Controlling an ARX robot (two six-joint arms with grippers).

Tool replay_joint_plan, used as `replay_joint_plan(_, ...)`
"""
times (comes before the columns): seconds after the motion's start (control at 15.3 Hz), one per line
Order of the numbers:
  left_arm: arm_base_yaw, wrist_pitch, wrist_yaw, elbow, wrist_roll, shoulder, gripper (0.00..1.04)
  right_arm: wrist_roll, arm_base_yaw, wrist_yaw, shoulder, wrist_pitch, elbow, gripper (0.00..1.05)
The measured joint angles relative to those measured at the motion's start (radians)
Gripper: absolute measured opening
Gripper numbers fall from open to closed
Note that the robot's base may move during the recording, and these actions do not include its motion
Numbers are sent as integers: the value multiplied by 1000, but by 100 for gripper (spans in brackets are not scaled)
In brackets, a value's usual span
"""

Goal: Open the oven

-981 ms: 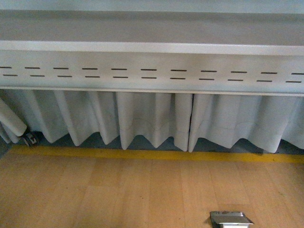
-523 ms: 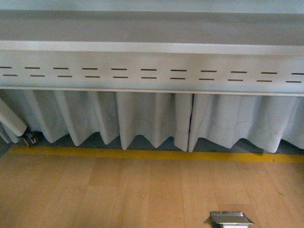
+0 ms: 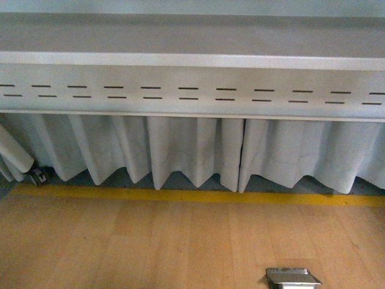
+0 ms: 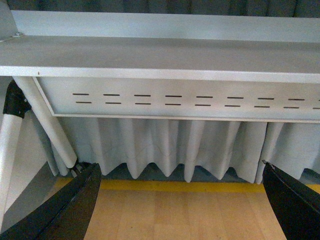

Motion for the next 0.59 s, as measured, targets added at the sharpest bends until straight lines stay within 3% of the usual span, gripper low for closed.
replay_joint_plan(0.59,0,0,1,0,0,0,98,0,0,0,0,-1,0,98)
